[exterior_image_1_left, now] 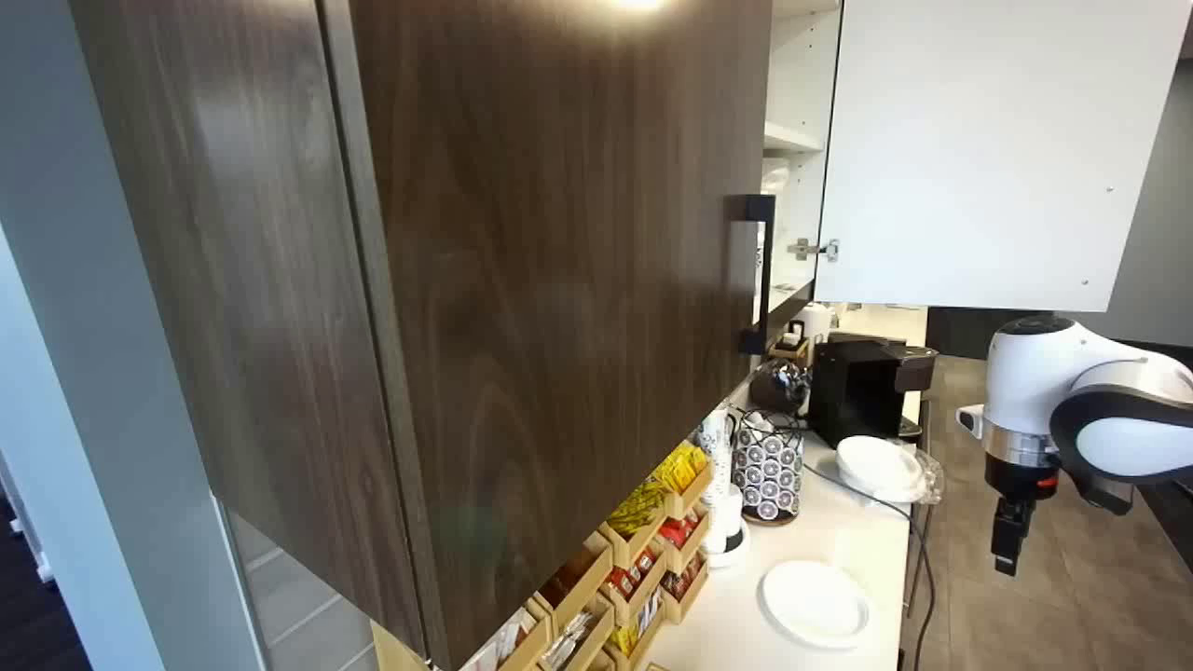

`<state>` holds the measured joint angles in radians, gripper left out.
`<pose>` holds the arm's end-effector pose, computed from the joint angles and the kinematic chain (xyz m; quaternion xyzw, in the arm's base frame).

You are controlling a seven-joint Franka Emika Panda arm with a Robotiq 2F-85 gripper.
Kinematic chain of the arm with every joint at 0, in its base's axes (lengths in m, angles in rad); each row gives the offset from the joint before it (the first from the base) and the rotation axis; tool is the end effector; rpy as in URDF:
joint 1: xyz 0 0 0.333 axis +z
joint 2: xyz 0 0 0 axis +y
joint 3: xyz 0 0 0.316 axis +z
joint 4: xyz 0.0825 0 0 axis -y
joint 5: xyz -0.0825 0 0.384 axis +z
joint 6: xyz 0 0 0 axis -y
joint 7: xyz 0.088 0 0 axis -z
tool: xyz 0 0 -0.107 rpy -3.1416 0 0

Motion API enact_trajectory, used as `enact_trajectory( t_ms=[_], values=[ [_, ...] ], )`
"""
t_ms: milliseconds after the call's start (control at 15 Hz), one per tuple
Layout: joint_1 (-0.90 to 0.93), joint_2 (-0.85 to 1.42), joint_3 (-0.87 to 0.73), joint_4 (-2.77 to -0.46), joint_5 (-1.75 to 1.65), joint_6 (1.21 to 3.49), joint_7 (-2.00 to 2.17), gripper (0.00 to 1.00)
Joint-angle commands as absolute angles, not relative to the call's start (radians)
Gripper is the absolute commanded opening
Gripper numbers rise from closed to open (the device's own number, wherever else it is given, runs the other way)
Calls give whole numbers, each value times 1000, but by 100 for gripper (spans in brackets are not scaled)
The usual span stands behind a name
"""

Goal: Put the far left cup inside the far right cup in the cabinet

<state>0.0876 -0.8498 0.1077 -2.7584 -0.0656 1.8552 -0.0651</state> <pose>0.2850 0.0494 0.4420 0.9897 0.1203 -0.0251 0.0728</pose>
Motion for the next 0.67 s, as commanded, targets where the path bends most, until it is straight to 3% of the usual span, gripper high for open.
enact_trajectory(
  t_ms=[0, 600],
  values=[
    [99, -848, 98, -2760, -73, 1853, -57, 100],
    [91, -837, 93, -2717, -74, 1883, -49, 100]
  ],
)
